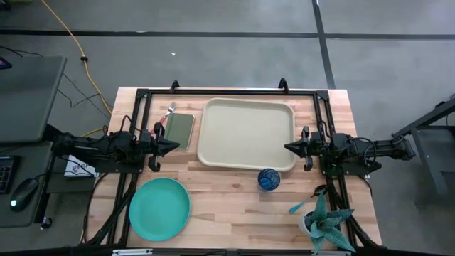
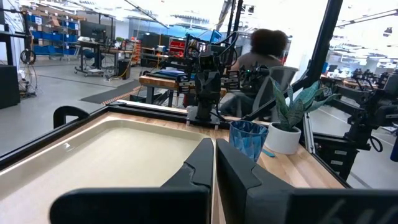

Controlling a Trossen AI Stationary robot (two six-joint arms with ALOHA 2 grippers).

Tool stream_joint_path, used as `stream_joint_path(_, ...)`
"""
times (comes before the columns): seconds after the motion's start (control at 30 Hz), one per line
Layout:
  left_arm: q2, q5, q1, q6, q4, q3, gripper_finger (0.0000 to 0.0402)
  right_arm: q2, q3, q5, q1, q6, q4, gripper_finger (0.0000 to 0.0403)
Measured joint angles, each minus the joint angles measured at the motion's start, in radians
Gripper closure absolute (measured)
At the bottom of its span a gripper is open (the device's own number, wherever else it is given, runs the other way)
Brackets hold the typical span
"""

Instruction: Pick and place plate/cup/fork/spoon on tray

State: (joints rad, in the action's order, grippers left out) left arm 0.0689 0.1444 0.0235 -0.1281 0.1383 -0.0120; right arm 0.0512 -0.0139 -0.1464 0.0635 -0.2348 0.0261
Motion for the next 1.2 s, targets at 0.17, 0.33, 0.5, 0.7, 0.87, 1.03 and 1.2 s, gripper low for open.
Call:
stream_joint_path(0.17,0.0,0.0,0.0,-0.016,0.013,0.0,0.0401,0.0,0.0,0.0,0.0,0.0,0.0,0.0402)
stream_joint_path(0.33,0.0,-0.013,0.0,-0.152,0.093,0.0,0.0401,0.0,0.0,0.0,0.0,0.0,0.0,0.0402)
stream_joint_path(0.5,0.0,-0.011,0.0,-0.164,0.108,0.0,0.0401,0.0,0.0,0.0,0.0,0.0,0.0,0.0402)
stream_joint_path(0.7,0.017,0.119,0.001,-0.123,0.199,0.0,0.0399,0.0,0.0,0.0,0.0,0.0,0.0,0.0402)
stream_joint_path(0.87,0.116,0.124,0.001,-0.107,0.22,-0.029,0.0368,0.0,0.0,0.0,0.0,0.0,0.0,0.0402)
stream_joint_path(1.03,0.301,0.108,0.001,-0.022,0.163,-0.152,0.0303,0.0,0.0,0.0,0.0,0.0,0.0,0.0402)
stream_joint_path(1.2,0.522,0.102,0.001,0.044,-0.16,-0.383,0.0232,0.0,0.0,0.0,0.0,0.0,0.0,0.0402)
